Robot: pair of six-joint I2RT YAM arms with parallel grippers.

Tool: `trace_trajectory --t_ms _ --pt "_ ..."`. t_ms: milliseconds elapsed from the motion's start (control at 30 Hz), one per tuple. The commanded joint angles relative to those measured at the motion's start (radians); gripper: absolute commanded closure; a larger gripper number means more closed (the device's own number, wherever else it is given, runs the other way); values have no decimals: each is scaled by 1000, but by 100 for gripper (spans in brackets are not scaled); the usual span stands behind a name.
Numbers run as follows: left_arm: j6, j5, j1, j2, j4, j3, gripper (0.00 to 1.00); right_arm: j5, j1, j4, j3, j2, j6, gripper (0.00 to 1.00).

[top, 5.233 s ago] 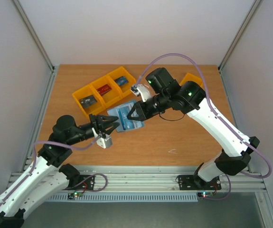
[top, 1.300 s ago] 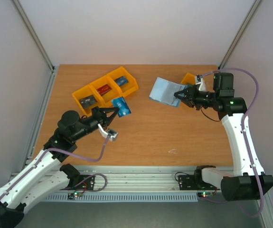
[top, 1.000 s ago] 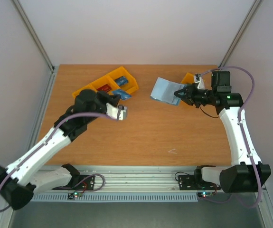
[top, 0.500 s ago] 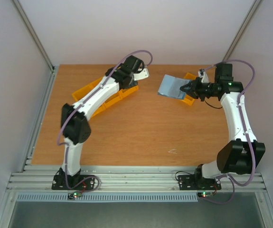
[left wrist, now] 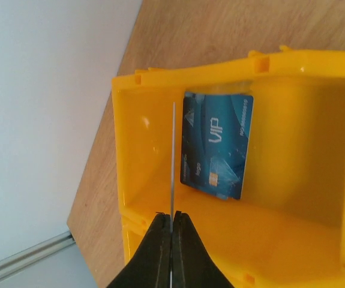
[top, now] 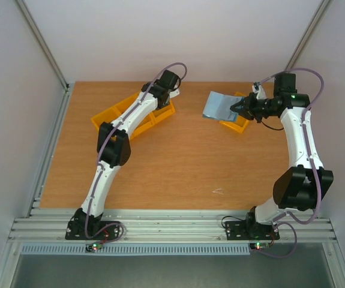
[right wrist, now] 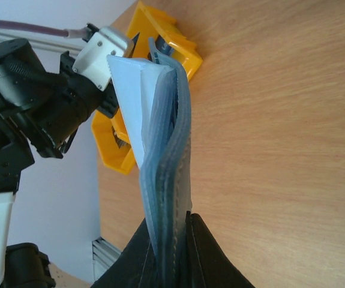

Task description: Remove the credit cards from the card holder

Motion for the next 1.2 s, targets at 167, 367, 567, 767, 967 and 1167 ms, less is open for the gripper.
trace_trajectory --t_ms 167,367,567,767,967,1167 --pt "36 -51 33 110 80 91 100 -13 -6 -40 72 29 -33 99" --pt "53 -37 38 138 125 94 100 -17 -5 -45 79 41 -35 99" --pt "101 -61 48 203 150 120 100 -11 -5 -53 82 33 -43 99" --pt "77 -46 48 215 126 123 100 0 -5 -71 84 24 -55 99" --pt "63 -47 48 222 117 118 98 0 -5 -79 84 22 -61 99" --pt "57 -26 48 214 106 118 66 -5 -6 -80 89 24 -62 99"
